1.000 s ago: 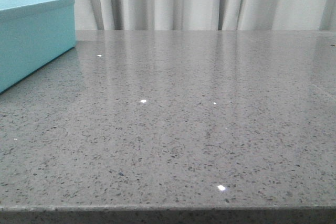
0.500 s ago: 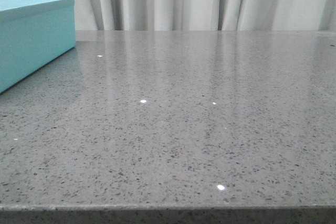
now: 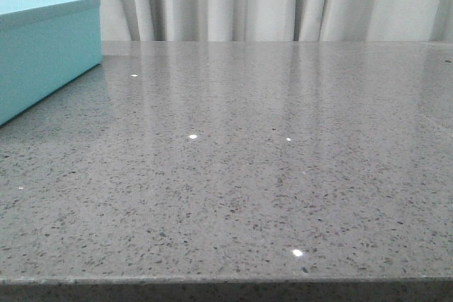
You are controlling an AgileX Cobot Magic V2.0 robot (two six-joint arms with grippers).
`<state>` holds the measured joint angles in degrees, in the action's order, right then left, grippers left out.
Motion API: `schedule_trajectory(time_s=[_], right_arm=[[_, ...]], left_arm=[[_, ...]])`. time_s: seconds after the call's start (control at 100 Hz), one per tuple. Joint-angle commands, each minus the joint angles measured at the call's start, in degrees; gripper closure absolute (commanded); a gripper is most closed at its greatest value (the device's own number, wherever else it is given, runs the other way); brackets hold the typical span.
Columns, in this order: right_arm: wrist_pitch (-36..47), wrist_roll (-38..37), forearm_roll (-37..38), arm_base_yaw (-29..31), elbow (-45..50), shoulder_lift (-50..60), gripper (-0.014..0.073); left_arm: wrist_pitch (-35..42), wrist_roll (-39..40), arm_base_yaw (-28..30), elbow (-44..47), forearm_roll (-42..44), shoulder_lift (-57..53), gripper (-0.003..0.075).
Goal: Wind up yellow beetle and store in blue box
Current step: 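Open the left gripper to release the Beetle and raise it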
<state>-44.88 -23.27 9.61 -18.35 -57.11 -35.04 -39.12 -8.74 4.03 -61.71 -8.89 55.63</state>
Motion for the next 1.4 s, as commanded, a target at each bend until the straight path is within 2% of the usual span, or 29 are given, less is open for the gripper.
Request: schedule_trajectory(time_s=[0.0,0.23,0.47,0.74,1.08,1.39], right_arm=[[4.1,0.7,2.6,0.0,-0.9,0.3,0.0659],[11.6,0.7,4.5,0.0,6.9,6.0,0.0659],[19.1,0.7,5.0,0.0,17.9,16.3,0.0659],[19.7,0.7,7.8,0.0,27.0,26.4,0.0659],[19.6,0.7,8.5,0.0,30.3,32.9,0.0659],[19.5,0.7,8.5,0.0,30.3,33.0,0.0659]], left_arm=[[6.2,-0.1,0.2,2.4,-1.5,-4.9,0.0741],[13.9,-0.1,0.2,13.7,-1.8,-17.4,0.0741],[14.2,-0.1,0.2,21.8,-1.8,-26.4,0.0741],[14.2,-0.1,0.2,30.4,-1.8,-35.7,0.0741],[14.0,-0.1,0.2,37.7,-1.8,-47.8,0.0741],[13.3,-0.1,0.2,37.8,-1.8,-49.6,0.0741]])
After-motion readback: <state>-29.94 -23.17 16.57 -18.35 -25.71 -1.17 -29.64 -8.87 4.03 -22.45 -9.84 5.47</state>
